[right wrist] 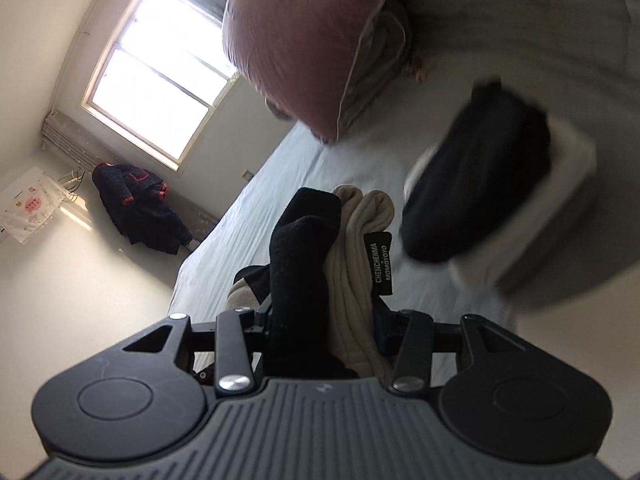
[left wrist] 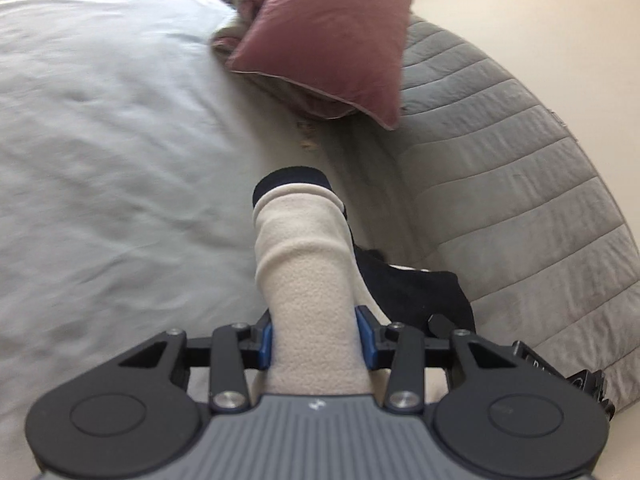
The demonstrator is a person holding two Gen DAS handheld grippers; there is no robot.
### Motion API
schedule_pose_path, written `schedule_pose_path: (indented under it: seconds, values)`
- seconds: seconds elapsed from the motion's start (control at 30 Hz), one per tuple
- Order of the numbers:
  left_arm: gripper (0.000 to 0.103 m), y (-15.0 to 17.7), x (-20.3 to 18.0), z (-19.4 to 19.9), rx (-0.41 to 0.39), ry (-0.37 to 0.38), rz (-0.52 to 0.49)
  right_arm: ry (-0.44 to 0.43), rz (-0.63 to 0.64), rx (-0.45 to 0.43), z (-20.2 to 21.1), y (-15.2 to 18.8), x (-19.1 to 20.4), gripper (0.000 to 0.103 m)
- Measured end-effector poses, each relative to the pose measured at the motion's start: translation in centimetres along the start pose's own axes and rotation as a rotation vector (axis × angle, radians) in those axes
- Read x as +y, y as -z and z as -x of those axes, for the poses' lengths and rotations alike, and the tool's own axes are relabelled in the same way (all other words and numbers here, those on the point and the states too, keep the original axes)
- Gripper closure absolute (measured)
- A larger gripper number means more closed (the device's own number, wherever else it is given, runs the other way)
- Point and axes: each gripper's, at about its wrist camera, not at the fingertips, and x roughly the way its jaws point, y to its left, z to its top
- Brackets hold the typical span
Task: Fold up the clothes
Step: 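Carry the bundle with both grippers onto the stack of folded clothes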
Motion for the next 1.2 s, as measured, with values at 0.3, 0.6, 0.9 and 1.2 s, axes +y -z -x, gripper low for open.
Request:
schedule_pose_path:
  seconds: [0.3,0.6,0.9,1.2]
  values:
    - [0.062,-2.8,-5.2,-8.0,-0.022,0.08,0.012,0.052,0.032,-0.11,0.5,-8.0,-3.4,0.056]
    - [0.061,-1.5,-3.6,-14.9,-0.09,0.103,0.085,0.01,-0.032,-0.17,-3.0,-12.0,-9.3,0.055]
    - [0.042,-0.3,-3.3,-17.0,-0.112,0.023,-0.057,0.018,-0.096,-0.271,-5.7,-9.9,-15.3,0.043]
    - [0.036,-1.8,-5.6,-13.2,-0.31,-0.072,-0.3,0.037,0.099,-0.446,-1.5,-11.0,-11.1,0.043]
